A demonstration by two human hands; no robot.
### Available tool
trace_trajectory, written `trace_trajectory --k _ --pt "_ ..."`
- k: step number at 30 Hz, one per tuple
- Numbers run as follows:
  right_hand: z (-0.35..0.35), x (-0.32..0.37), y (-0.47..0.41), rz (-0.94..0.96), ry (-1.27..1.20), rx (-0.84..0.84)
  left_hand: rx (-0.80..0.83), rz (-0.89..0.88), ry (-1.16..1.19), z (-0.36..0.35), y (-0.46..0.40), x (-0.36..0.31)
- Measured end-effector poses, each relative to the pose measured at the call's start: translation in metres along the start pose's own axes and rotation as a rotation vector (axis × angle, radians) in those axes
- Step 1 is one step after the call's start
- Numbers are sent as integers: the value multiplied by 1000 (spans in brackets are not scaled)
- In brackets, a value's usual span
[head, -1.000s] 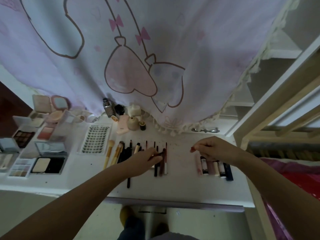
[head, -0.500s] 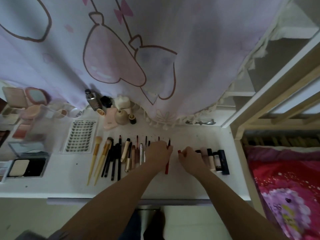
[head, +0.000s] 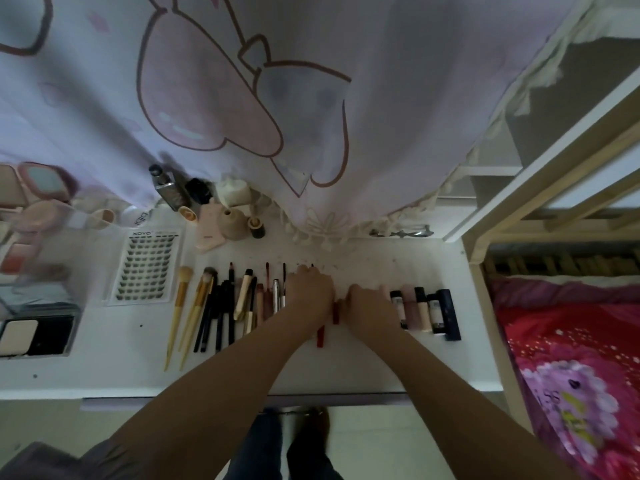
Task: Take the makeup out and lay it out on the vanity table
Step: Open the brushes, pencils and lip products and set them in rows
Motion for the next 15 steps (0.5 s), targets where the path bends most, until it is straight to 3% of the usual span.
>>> trace_trajectory --k 4,7,11,15 --pt "38 -49 -18 -58 47 -105 -85 -114 189 8 8 -34" --pt "41 -60 -31 -1 175 -64 -19 -152 291 -14 18 -74" --pt "30 -50 -41 82 390 -28 13 -87 310 -36 18 -90" --pt "27 -43 -43 116 402 -53 24 -6 422 -42 11 -82"
Point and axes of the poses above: each hand's wrist, its own y-axis away from the middle knuckle, its own z-axis out of the back of the hand, x = y × z, the point moved 7 cm from there along -y, towards the middle knuckle, and after that the axes turned 14 degrees about y, right-handed, at the moved point
